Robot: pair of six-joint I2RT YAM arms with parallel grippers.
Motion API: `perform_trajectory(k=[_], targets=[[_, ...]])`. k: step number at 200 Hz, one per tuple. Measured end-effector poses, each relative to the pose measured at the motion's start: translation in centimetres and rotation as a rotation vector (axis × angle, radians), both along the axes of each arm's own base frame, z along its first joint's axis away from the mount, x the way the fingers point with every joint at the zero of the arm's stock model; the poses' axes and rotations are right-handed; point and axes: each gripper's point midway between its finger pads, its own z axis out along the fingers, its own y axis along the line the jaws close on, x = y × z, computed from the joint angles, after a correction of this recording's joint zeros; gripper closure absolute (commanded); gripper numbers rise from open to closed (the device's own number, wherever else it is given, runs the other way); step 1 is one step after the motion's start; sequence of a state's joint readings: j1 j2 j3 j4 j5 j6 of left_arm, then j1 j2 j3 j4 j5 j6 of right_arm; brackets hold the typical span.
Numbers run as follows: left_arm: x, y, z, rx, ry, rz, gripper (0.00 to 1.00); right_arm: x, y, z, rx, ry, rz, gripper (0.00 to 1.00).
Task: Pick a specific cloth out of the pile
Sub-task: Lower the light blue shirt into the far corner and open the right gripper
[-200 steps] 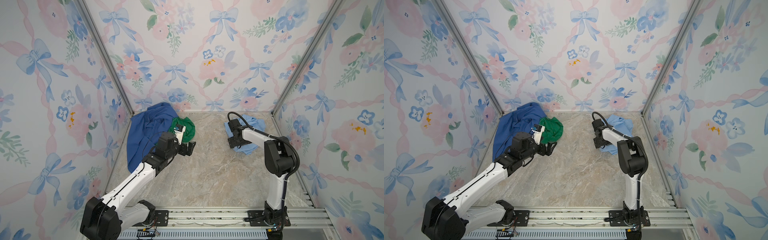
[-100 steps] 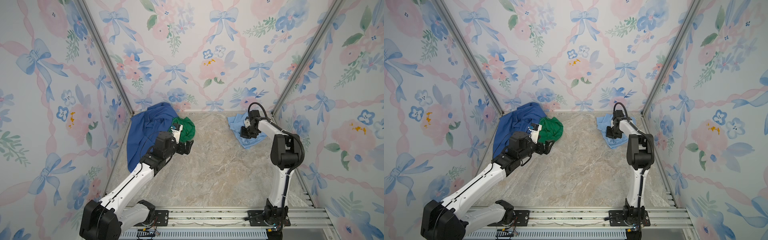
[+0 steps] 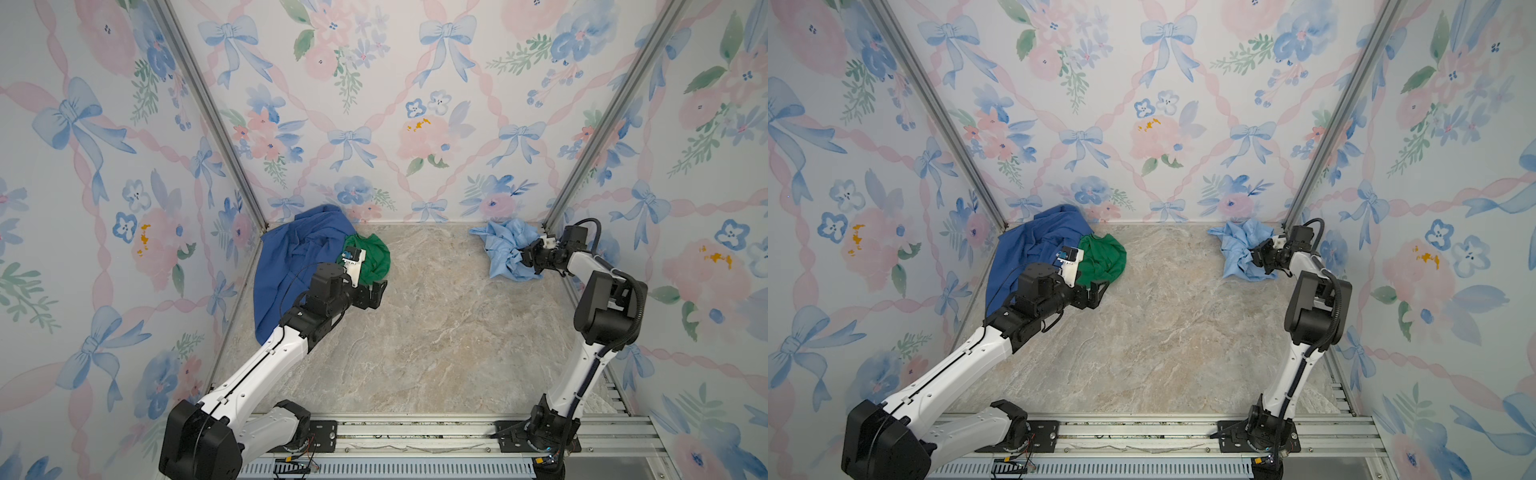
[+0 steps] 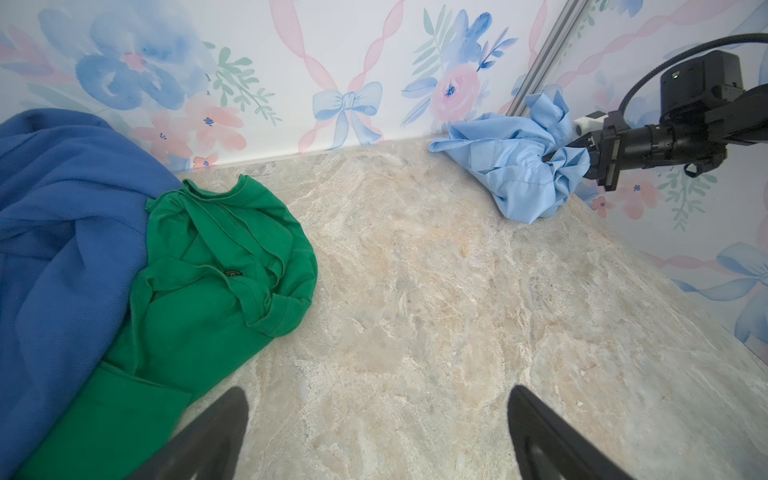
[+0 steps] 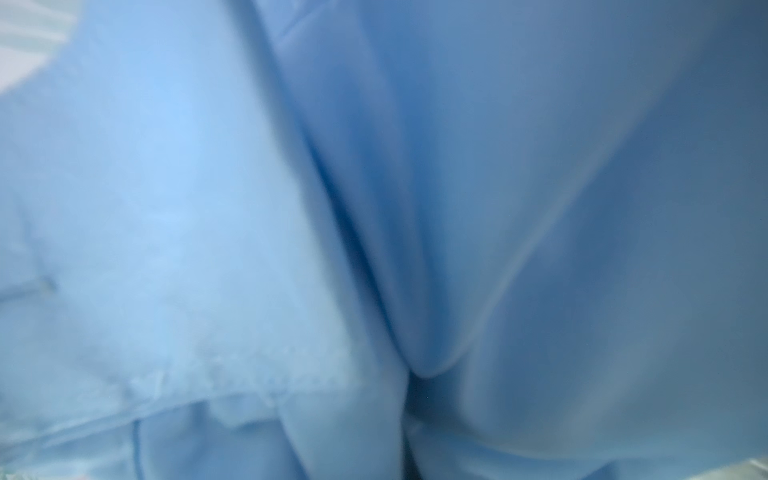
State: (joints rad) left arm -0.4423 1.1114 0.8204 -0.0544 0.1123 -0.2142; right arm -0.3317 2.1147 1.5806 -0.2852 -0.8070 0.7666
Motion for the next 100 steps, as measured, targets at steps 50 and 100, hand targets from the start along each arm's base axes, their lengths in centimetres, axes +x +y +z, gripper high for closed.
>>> perform_trajectory(k=[50,100], targets=[[-0.1,0.1,0.4,-0.004,-0.009,0.000,0.02,1.5,0.7,-3.5,-0.117,0.081,0.049,1.00],[-0.4,0.3,1.3,-0.014,-0.032,0.002,0.02,0.4,1.5,-7.8,-0.164,0.173,0.079,0.82]])
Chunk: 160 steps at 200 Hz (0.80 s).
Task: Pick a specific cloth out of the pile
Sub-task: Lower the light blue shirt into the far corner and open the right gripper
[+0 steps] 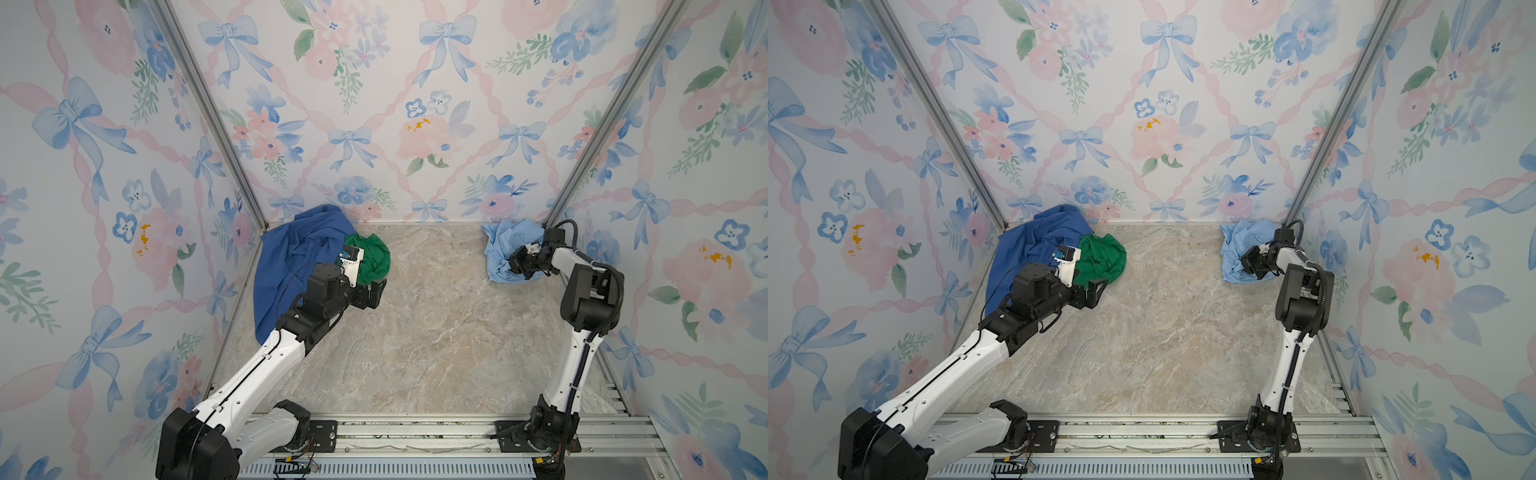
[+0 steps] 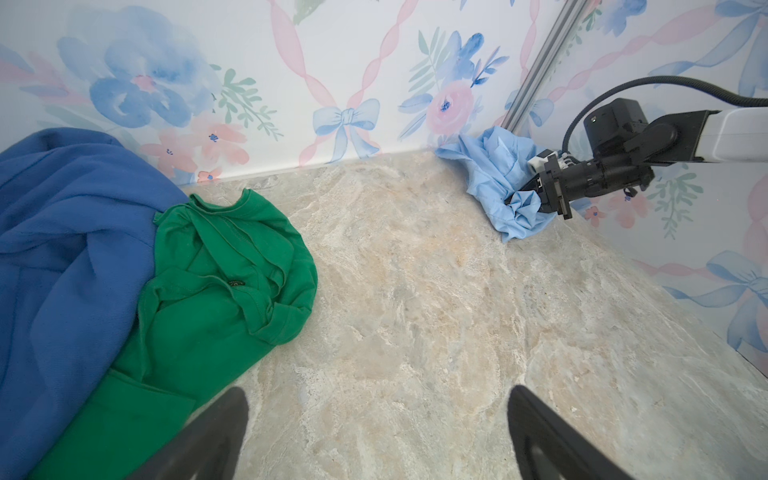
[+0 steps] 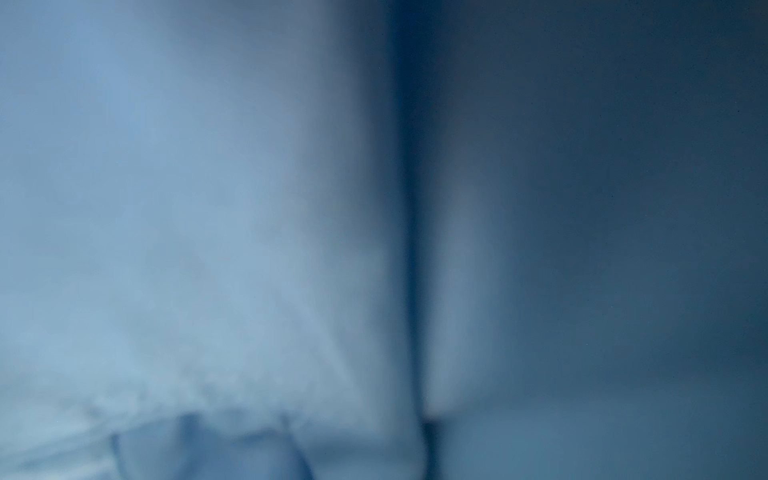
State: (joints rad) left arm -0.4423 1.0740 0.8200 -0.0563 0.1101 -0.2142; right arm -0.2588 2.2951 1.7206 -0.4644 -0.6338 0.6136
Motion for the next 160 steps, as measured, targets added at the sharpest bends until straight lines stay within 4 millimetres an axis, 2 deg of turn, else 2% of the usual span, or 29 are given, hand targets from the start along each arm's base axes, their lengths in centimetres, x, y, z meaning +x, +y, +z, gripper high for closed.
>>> perform_trajectory(k=[7,14,27,33,53,94,160], targets=[[0.0,0.0,0.0,0.001,0.001,0.001,0.02,-0.1,0.0,-0.1,-0.008,-0.002,0.005,0.70],[0.0,0.1,-0.1,0.002,0.003,0.002,0.02,-0.1,-0.1,-0.3,-0.015,0.000,0.006,0.53],[0.0,0.1,-0.1,0.003,0.004,0.004,0.02,0.0,0.0,0.2,-0.013,-0.015,0.012,0.37],[0.0,0.2,-0.1,0.003,0.004,0.005,0.02,0.0,-0.1,0.7,-0.033,-0.024,0.012,0.25],[0.0,0.3,-0.1,0.004,0.004,0.008,0.02,-0.4,-0.3,1.9,-0.093,-0.036,0.010,0.06],[0.2,0.6,-0.2,0.010,0.006,0.019,0.02,-1.4,-0.7,4.9,-0.159,-0.049,-0.011,0.02],[0.8,1.7,-0.2,0.037,-0.003,0.058,0.02,-2.1,0.5,12.4,-0.229,-0.180,-0.004,0.01]])
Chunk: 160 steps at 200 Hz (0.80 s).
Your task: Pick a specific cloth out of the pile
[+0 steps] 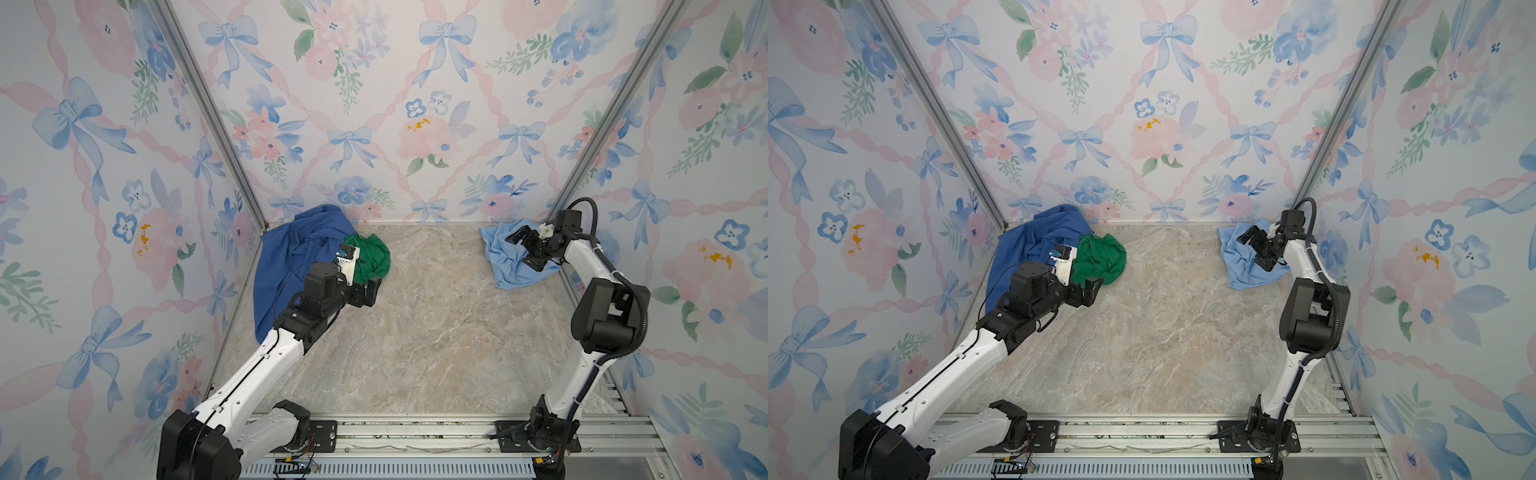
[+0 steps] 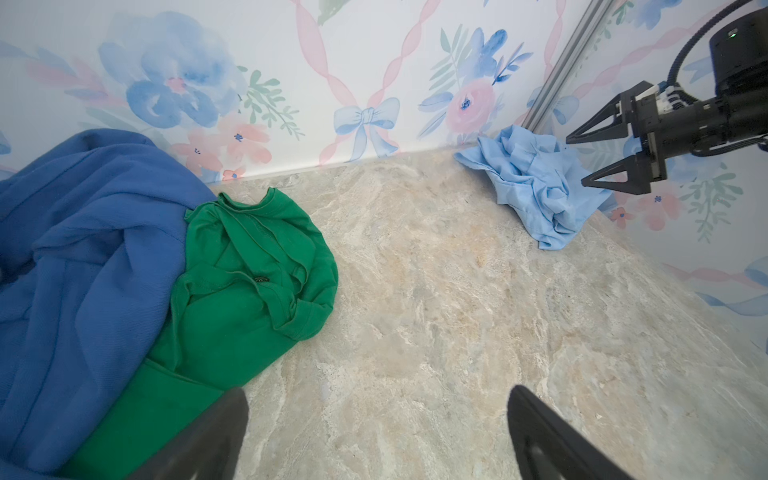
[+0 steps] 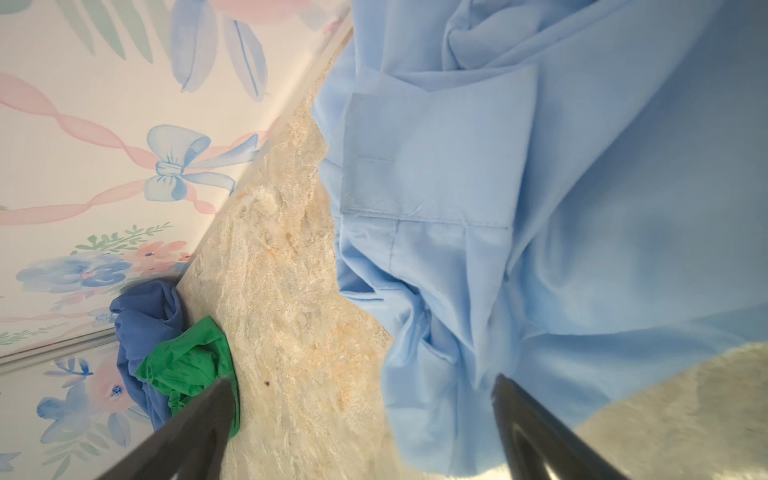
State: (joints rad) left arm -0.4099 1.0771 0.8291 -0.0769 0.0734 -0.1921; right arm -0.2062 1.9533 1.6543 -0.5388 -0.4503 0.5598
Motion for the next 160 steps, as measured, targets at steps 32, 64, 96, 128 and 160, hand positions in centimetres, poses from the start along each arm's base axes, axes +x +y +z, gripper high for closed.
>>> perform_trajectory(k=[32,64,96,128,160], targets=[[1.3,2.7,-0.1,0.047,-0.022,0.160,0.02,-4.2,1.5,3.8,-0.107,-0.114,0.003,0.03],[2.2,8.3,-1.9,0.120,-0.084,0.473,0.02,-11.3,2.8,6.6,-0.282,-0.305,0.003,0.03],[-0.2,12.8,-8.6,0.319,-0.149,0.622,0.02,-16.4,3.5,3.1,-0.418,-0.444,0.032,0.03],[-0.4,15.6,-12.6,0.447,-0.180,0.680,0.02,-20.7,2.4,-4.8,-0.554,-0.336,0.057,0.03],[1.6,17.8,-14.8,0.414,-0.186,0.709,0.02,-21.3,0.7,-5.4,-0.705,-0.358,0.039,0.03]])
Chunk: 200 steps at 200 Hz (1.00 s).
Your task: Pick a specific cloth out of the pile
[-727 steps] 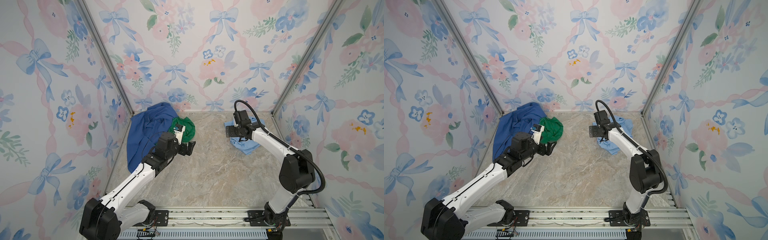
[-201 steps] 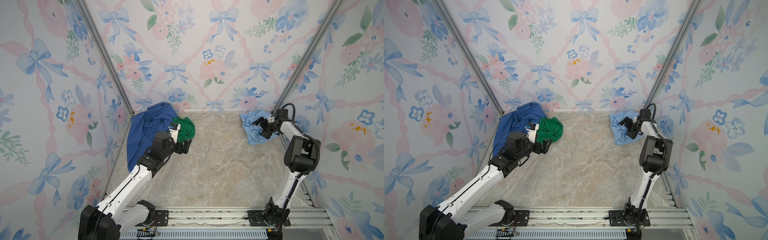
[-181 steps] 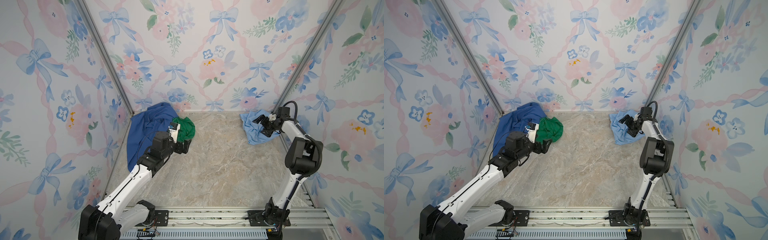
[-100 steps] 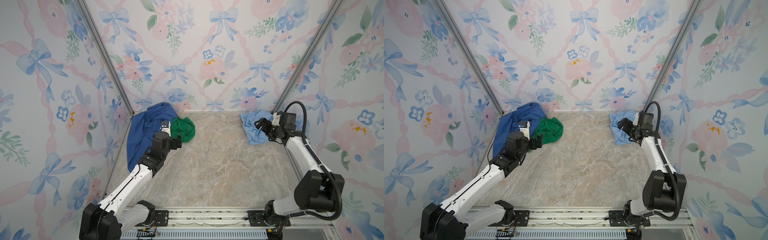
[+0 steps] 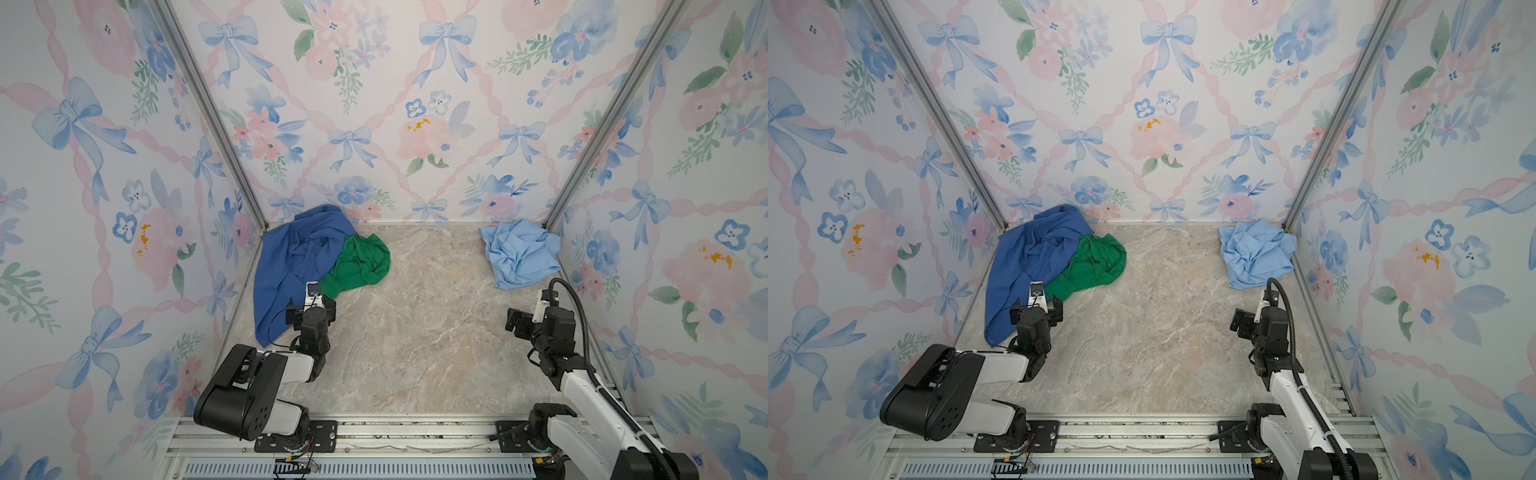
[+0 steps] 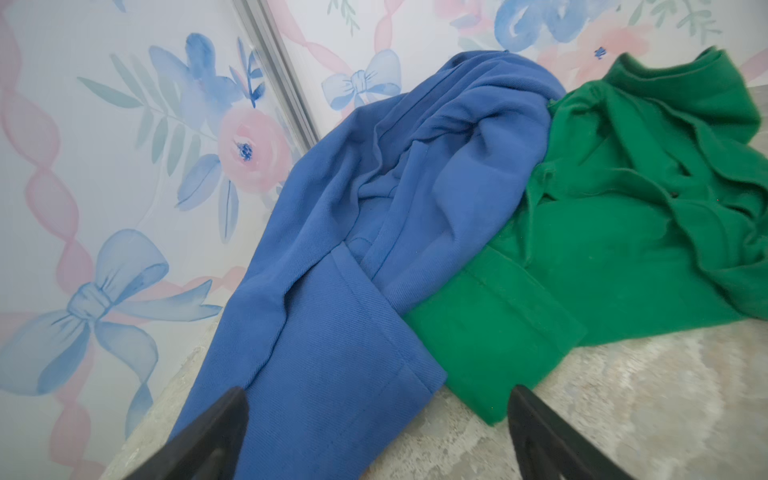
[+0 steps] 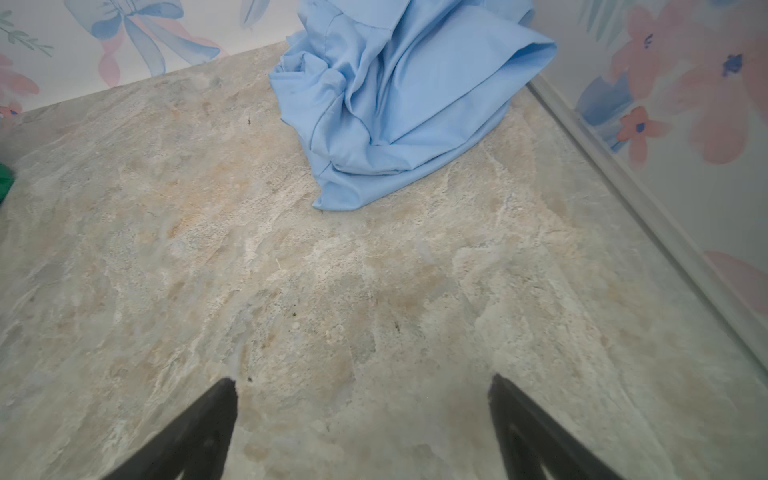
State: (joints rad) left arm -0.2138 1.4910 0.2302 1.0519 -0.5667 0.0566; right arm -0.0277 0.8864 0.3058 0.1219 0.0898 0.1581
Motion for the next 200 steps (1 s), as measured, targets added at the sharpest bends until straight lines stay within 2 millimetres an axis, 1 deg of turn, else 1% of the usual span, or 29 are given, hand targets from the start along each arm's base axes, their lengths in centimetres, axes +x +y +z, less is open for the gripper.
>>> perform_trajectory(k=[7,15,39,51,71,109,123,143,155,164,182,200], targets=[[0.3,0.4,-0.5,-0.012,0.011,0.000,0.02,0.2,-0.2,0.0,-0.021,-0.006,-0.004,0.03],[0.5,0.7,-0.7,-0.032,0.013,-0.007,0.02,0.4,-0.4,-0.3,-0.041,0.000,-0.005,0.03],[1.2,1.5,0.3,-0.097,-0.060,-0.021,0.02,1.3,-0.4,-0.6,-0.069,-0.026,0.012,0.03],[1.4,1.2,0.4,-0.113,-0.078,-0.049,0.02,1.9,-0.2,-0.5,-0.074,-0.072,0.025,0.03],[1.5,0.3,0.5,-0.127,-0.088,-0.101,0.02,2.9,0.2,-1.2,-0.074,-0.100,0.050,0.03],[1.7,-0.2,0.9,-0.136,-0.108,-0.133,0.02,5.1,1.3,-1.5,-0.074,-0.167,0.108,0.03],[1.7,-0.3,0.9,-0.138,-0.107,-0.137,0.02,5.9,1.5,-1.9,-0.077,-0.177,0.118,0.03],[1.7,-0.3,0.9,-0.137,-0.106,-0.137,0.02,7.0,1.7,-3.1,-0.085,-0.178,0.130,0.03],[1.7,-0.3,0.9,-0.138,-0.106,-0.139,0.02,7.4,2.2,-3.9,-0.088,-0.144,0.152,0.03],[1.7,-0.3,0.9,-0.139,-0.106,-0.141,0.02,8.0,2.6,-3.5,-0.094,-0.141,0.165,0.03],[1.8,-0.4,0.9,-0.139,-0.105,-0.144,0.02,9.6,2.8,-1.5,-0.099,-0.196,0.173,0.03],[1.8,-0.4,0.9,-0.139,-0.106,-0.144,0.02,9.9,2.8,-1.0,-0.104,-0.209,0.170,0.03]])
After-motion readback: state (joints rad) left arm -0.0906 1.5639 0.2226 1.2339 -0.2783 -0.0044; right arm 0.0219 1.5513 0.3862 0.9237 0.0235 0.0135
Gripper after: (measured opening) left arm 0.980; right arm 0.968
